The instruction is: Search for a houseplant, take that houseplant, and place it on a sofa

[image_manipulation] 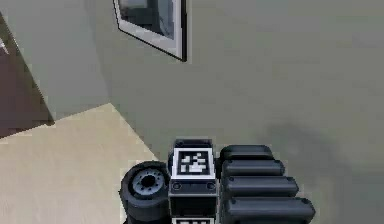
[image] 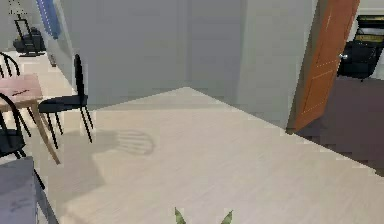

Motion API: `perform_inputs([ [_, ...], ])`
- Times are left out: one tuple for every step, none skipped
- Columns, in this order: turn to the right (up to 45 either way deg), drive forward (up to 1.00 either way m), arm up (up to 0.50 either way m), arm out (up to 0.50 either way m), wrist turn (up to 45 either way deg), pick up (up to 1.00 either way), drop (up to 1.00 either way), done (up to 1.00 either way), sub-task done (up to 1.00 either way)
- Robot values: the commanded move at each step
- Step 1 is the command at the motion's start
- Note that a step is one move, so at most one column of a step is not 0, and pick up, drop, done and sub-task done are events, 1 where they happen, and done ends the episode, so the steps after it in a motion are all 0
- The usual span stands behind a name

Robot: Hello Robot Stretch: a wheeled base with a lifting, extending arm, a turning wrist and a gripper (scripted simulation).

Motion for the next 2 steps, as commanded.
perform_inputs([
  [0.0, 0.2, 0.0, 0.0, 0.0, 0.0, 0.0, 0.0, 0.0],
  [45.0, 0.0, 0.0, 0.0, 0.0, 0.0, 0.0, 0.0, 0.0],
])
